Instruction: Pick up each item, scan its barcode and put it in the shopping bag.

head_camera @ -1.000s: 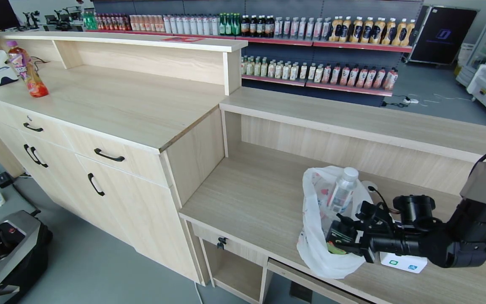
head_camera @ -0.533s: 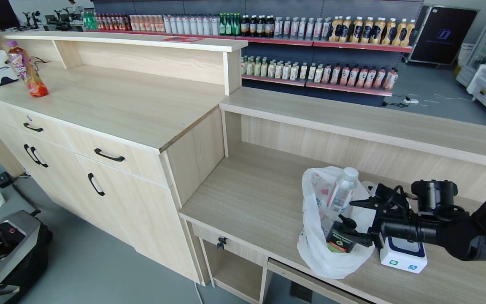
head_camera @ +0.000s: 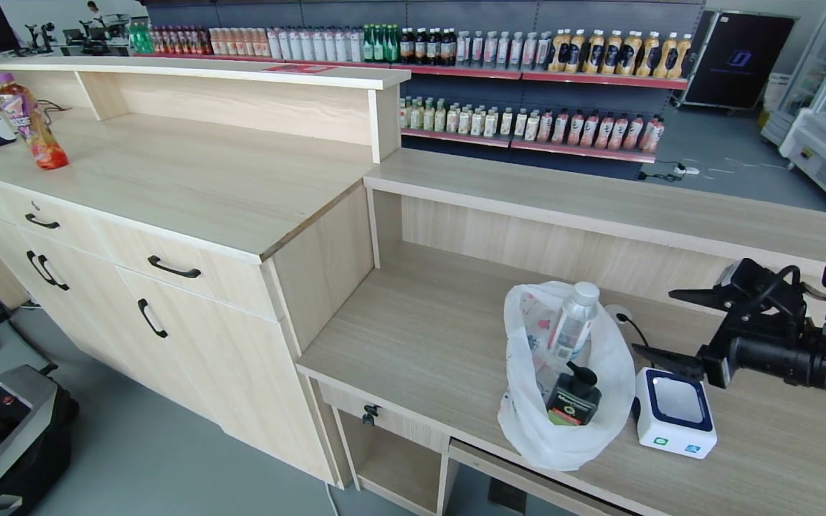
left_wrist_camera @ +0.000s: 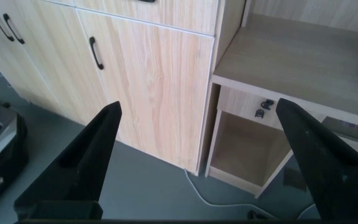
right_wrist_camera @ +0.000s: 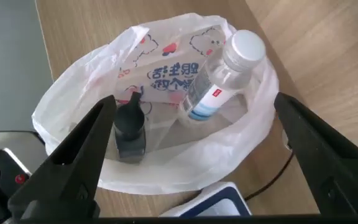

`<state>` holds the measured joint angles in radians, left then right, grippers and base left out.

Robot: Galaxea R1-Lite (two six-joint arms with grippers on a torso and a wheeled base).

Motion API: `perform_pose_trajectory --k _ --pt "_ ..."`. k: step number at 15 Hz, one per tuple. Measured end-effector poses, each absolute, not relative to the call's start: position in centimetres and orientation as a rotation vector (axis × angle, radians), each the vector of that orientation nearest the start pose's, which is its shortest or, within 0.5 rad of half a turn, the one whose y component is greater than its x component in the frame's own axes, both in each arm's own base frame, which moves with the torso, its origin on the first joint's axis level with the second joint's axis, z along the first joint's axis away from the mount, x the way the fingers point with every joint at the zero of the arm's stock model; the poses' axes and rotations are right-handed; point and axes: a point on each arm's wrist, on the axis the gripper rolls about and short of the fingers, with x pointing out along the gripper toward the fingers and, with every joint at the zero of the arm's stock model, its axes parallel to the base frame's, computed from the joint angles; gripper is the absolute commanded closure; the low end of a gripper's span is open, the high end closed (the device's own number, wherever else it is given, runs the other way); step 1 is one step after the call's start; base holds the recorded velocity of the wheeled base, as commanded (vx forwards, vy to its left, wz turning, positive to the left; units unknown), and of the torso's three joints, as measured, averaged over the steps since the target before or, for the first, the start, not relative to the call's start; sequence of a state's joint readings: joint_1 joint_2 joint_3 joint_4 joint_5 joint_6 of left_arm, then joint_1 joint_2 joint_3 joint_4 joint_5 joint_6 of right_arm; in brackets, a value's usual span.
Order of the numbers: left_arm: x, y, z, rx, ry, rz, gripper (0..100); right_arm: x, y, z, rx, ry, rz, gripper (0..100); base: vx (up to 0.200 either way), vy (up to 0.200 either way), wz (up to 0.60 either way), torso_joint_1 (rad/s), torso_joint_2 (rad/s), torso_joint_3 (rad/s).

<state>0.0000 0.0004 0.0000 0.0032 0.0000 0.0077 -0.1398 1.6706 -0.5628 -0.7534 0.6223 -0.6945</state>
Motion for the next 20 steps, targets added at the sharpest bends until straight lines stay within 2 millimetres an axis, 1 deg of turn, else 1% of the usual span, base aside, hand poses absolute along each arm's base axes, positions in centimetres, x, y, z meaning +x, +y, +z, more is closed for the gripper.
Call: perform_pose_trajectory --k 2,4,7,8,10,12,13,15,18,20 --pt "-2.3 0.0 7.5 0.009 0.003 0.0 0 25.3 -2.7 17.1 -0.499 0.133 0.377 0 0.0 0.0 -0.6 -0.015 0.06 0.014" --pt "-2.3 0.0 7.5 0.008 0.004 0.0 0 24.3 -2.9 19.5 -0.446 0.095 0.22 0 0.0 0.0 -0.6 -0.012 0.01 0.007" --pt "-2.3 0.0 7.5 0.008 0.004 0.0 0 22.8 -3.2 21.6 -0.369 0.069 -0.016 0 0.0 0.0 -0.6 0.001 0.01 0.006" --pt "-2.3 0.0 7.5 0.009 0.004 0.0 0 22.3 -3.2 21.9 -0.351 0.061 -0.07 0 0.0 0.0 0.0 0.0 0.0 0.0" --pt "-2.3 0.0 7.5 0.008 0.004 -0.001 0 20.7 -2.9 21.4 -0.276 0.054 -0.098 0 0.0 0.0 0.0 0.0 0.0 0.0" --pt "-2.3 0.0 7.5 0.008 0.003 0.0 0 18.7 -2.6 20.2 -0.205 0.076 -0.122 0 0.0 0.0 0.0 0.0 0.0 0.0" --pt "-2.3 0.0 7.5 0.009 0.004 0.0 0 17.4 -2.5 19.3 -0.18 0.104 -0.146 0 0.0 0.0 0.0 0.0 0.0 0.0" --pt "-2.3 0.0 7.5 0.009 0.003 0.0 0 14.3 -2.1 17.6 -0.136 0.142 -0.175 0 0.0 0.0 0.0 0.0 0.0 0.0" --pt "-2.3 0.0 7.5 0.009 0.004 0.0 0 8.5 -1.2 14.9 -0.1 0.158 -0.187 0 0.0 0.0 0.0 0.0 0.0 0.0" --pt "-2.3 0.0 7.5 0.008 0.004 0.0 0 5.2 -0.8 13.1 -0.067 0.173 -0.188 0 0.0 0.0 0.0 0.0 0.0 0.0"
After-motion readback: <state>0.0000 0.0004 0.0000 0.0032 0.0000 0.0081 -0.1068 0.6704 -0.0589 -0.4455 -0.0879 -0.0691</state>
